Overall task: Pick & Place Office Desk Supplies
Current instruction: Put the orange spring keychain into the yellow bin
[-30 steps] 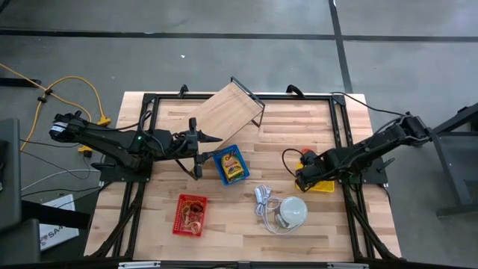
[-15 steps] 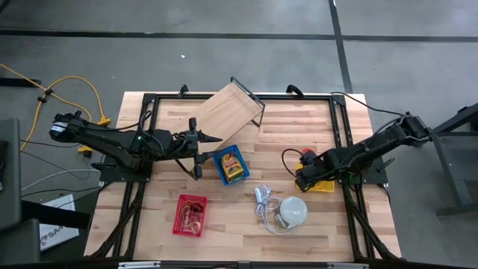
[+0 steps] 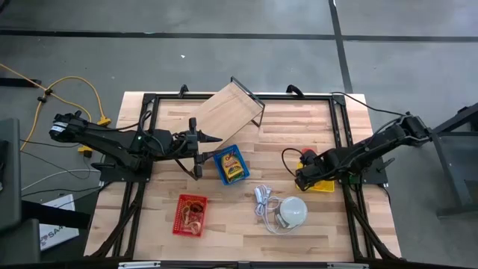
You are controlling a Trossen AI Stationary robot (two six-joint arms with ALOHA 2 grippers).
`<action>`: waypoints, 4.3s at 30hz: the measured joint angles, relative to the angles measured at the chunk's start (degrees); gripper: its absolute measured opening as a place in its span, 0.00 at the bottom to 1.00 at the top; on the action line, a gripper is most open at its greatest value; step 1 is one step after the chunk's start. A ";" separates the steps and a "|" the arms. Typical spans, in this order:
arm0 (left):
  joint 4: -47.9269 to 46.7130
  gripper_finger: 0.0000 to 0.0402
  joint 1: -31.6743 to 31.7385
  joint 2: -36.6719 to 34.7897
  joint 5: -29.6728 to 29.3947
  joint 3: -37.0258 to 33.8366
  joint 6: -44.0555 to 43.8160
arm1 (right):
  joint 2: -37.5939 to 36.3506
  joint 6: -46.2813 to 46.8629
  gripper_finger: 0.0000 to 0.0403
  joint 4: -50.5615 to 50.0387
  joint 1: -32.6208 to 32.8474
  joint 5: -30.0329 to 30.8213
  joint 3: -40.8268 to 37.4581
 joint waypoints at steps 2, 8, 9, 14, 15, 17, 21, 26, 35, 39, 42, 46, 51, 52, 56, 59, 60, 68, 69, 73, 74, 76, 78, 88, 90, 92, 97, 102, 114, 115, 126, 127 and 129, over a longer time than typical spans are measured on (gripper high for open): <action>0.00 0.37 -0.01 0.00 0.00 0.00 0.00 | 0.00 0.00 0.27 0.01 -0.62 -0.26 0.00; 0.00 0.37 0.00 0.00 0.00 0.00 0.00 | -1.86 -4.77 0.27 -0.04 -6.07 -1.17 0.02; -0.01 0.37 0.00 0.01 0.01 0.00 0.00 | -2.44 -6.20 0.27 -0.04 -7.24 -1.44 0.02; -0.04 0.37 0.01 0.00 0.02 0.00 0.00 | -5.71 -14.06 0.27 -0.49 -13.23 -1.55 0.04; 0.00 0.37 -0.01 0.00 0.02 0.00 0.00 | -6.35 -15.43 0.27 -0.79 -14.46 -1.54 0.04; -0.01 0.37 -0.01 0.00 0.00 0.00 0.00 | -7.55 -17.93 0.27 -1.24 -17.00 -1.54 0.04; 0.00 0.37 -0.01 0.00 0.01 0.00 0.00 | -8.98 -21.19 0.27 -2.11 -21.86 -1.48 0.04; 0.00 0.37 -0.01 0.00 0.02 0.00 0.00 | -8.89 -23.64 0.27 -2.70 -25.91 -1.06 0.04; 0.00 0.37 -0.01 0.00 0.00 0.00 0.00 | -8.44 -24.06 0.27 -2.82 -30.17 3.18 0.07; 0.00 0.37 -0.01 0.00 0.00 0.00 0.00 | -8.46 -24.06 0.27 -1.72 -32.55 3.61 -1.00; -0.01 0.37 -0.01 0.00 0.00 0.00 0.00 | -8.44 -24.09 0.27 -0.48 -34.48 4.40 -2.55; 0.00 0.37 -0.01 0.00 0.02 0.00 0.00 | -8.44 -26.09 0.27 2.17 -36.99 4.55 -4.53; -0.02 0.37 0.01 0.00 0.02 0.00 0.00 | -8.44 -28.64 0.27 8.99 -38.94 2.84 -7.61; 0.00 0.37 0.00 0.01 0.00 0.00 0.00 | -8.44 -28.93 0.27 10.56 -39.12 2.21 -8.23; 0.00 0.37 0.00 0.00 0.01 0.00 0.00 | -8.44 -28.62 0.27 13.68 -39.14 0.95 -10.54; -0.01 0.37 -0.01 0.00 0.00 0.00 0.00 | -8.44 -27.42 0.27 14.00 -39.15 0.99 -11.70; -0.01 0.37 0.00 0.00 0.02 0.00 0.00 | -8.44 -26.88 0.27 14.19 -39.13 0.99 -12.02; 0.00 0.37 0.00 0.01 0.02 0.00 0.00 | -8.42 -26.36 0.27 16.33 -39.15 1.17 -14.28; 0.00 0.37 0.00 0.01 0.00 0.00 0.00 | -8.41 -26.36 0.27 16.24 -39.15 1.23 -14.29; -0.01 0.37 0.00 0.01 0.01 0.00 0.00 | -8.41 -26.36 0.27 16.28 -39.15 1.39 -14.29; -0.02 0.37 0.00 0.00 0.00 0.00 0.00 | -8.41 -26.36 0.27 16.30 -39.15 1.45 -14.29; 0.00 0.37 0.01 0.00 0.00 0.00 0.00 | -7.89 -26.36 0.27 16.30 -39.15 1.47 -14.29; -0.01 0.37 -0.01 0.01 0.00 0.00 0.00 | -6.37 -26.36 0.27 16.28 -39.15 1.46 -14.29; 0.00 0.37 0.00 0.00 0.00 0.00 0.00 | 2.03 -26.57 0.27 19.72 -40.33 1.02 -14.29; 0.00 0.37 0.00 0.01 0.02 0.00 0.00 | 3.10 -26.57 0.27 20.39 -40.39 0.47 -14.25; 0.00 0.37 -0.01 0.00 0.01 0.00 0.00 | 3.68 -26.61 0.27 20.61 -40.37 0.31 -14.16; 0.00 0.37 0.01 0.00 0.00 0.00 0.00 | 3.72 -26.77 0.27 20.91 -40.37 -0.03 -14.14; 0.00 0.37 -0.01 0.02 0.02 0.00 0.00 | 3.72 -26.99 0.23 21.06 -40.37 -0.17 -14.17; 0.00 0.37 0.01 0.00 0.02 0.00 0.00 | 3.74 -27.02 0.07 21.79 -40.35 -0.34 -14.19; 0.00 0.37 0.01 0.02 0.00 0.00 0.00 | 3.74 -27.02 0.07 21.80 -40.35 -0.32 -14.19; -0.01 0.37 -0.01 0.01 0.02 0.00 0.00 | 2.55 -27.36 0.06 21.70 -40.34 -0.24 -14.40; 0.00 0.37 0.00 0.00 0.00 0.00 0.00 | 1.89 -27.62 0.06 21.73 -40.34 -0.15 -14.40; 0.00 0.37 0.01 0.00 0.01 0.00 0.00 | 0.08 -28.10 0.06 21.82 -40.35 -0.07 -14.39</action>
